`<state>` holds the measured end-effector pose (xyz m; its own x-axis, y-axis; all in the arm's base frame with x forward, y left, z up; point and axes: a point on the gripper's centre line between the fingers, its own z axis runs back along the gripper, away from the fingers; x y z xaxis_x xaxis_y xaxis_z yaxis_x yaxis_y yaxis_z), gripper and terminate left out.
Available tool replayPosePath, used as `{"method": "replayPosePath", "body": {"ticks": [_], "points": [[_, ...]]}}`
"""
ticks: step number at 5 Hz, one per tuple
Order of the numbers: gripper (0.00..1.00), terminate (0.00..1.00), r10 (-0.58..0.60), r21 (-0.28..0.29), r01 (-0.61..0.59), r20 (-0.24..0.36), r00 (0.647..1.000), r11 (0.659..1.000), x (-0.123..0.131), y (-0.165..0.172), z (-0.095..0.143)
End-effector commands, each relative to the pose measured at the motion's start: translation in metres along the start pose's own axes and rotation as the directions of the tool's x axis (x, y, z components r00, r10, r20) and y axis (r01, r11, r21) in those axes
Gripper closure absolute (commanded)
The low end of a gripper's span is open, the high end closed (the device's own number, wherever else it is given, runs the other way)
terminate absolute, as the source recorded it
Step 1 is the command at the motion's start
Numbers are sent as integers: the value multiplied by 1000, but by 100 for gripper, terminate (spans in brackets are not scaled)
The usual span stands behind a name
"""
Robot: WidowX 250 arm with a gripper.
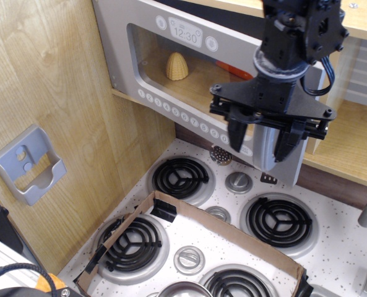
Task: Open microwave
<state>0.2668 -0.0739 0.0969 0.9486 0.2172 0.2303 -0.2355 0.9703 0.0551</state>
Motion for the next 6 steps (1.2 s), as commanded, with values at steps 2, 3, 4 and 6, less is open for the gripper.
{"method": "replayPosePath", "body": {"ticks": [2,3,4,6], "points": [[0,0,35,-51,-34,14,999,998,-27,-49,2],[0,0,-85,-73,87,32,996,993,-8,-87,-4],[0,0,-133,-104,138,50,990,985,15,-120,-6],[0,0,-258,-35,264,127,958,964,44,-140,-2]]}}
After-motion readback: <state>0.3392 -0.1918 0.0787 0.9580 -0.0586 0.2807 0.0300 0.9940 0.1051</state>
